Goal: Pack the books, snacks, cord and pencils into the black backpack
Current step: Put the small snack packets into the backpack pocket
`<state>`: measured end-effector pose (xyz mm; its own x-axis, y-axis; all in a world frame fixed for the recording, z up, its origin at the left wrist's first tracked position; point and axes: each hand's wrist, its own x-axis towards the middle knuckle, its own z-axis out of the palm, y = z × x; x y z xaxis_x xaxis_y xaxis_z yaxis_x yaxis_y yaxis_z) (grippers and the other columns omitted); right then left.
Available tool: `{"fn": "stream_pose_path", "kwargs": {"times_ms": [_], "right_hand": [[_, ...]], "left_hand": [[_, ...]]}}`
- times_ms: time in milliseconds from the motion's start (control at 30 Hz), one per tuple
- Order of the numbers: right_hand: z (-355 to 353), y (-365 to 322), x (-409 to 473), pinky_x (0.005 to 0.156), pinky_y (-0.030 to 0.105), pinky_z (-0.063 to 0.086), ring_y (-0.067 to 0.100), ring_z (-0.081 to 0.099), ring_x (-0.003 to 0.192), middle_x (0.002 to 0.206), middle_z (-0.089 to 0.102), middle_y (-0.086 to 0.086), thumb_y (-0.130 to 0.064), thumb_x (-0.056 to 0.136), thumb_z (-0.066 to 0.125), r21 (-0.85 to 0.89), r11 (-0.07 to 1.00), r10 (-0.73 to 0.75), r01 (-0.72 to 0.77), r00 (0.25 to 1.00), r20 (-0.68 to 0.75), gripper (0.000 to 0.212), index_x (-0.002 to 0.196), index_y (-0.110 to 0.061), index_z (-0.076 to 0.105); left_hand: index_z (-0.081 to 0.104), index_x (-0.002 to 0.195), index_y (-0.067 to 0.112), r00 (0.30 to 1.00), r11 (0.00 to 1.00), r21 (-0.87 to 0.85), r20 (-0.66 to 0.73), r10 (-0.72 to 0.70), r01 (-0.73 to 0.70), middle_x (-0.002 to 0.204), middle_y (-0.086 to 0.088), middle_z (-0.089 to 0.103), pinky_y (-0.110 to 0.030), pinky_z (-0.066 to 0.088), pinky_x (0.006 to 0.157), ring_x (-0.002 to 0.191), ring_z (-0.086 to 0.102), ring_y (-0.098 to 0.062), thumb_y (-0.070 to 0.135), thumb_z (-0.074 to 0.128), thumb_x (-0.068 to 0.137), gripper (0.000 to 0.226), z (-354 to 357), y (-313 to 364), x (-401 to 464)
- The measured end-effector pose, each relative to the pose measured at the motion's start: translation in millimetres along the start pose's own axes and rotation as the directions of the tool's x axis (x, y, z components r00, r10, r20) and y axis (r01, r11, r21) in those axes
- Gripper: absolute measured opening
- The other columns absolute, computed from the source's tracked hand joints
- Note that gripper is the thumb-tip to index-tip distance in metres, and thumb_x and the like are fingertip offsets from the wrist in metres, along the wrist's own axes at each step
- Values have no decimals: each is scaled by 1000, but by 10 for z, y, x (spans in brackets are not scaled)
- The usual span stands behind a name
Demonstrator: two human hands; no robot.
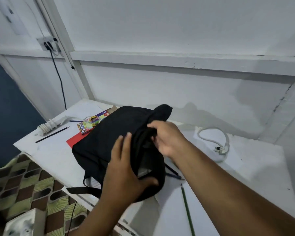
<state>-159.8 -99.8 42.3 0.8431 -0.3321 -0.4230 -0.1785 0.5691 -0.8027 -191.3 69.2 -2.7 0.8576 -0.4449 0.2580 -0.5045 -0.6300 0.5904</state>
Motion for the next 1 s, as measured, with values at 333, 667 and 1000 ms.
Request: {"fn": "stream_pose_path", "kwargs": {"times_ms": [333, 667, 1000], "right_hand": [[245, -327, 12, 58, 27, 52, 22, 68, 73, 96, 73, 12, -10, 99, 54, 120, 974, -222, 191, 904, 364, 23, 121, -17, 50], [-106, 1088, 610, 73, 41, 61, 21, 72, 76, 89, 72, 4, -21, 88, 60, -710, 698, -100, 95, 994, 34, 15, 103, -23, 62], [256, 1191, 1394, 67, 35, 58, 24, 67, 68, 75, 68, 10, -25, 89, 68, -699, 709, -151, -94, 948, -280, 25, 89, 0, 65]], "left_hand": [[54, 143, 33, 945, 968, -245, -304, -122, 46, 125, 17, 66, -17, 43, 106, 119, 60, -2, -1, 57, 86, 66, -922, -352, 926], [70, 122, 32, 942, 910, -413, -316, -112, -31, 108, 13, 75, -39, 53, 102, 107, 69, -8, -11, 55, 85, 59, -1412, -452, 1341], [65, 132, 29, 984, 914, -376, -150, 100, -150, 123, 18, 70, -29, 46, 109, 120, 61, -1, -11, 64, 83, 63, -1248, -682, 1416]]}}
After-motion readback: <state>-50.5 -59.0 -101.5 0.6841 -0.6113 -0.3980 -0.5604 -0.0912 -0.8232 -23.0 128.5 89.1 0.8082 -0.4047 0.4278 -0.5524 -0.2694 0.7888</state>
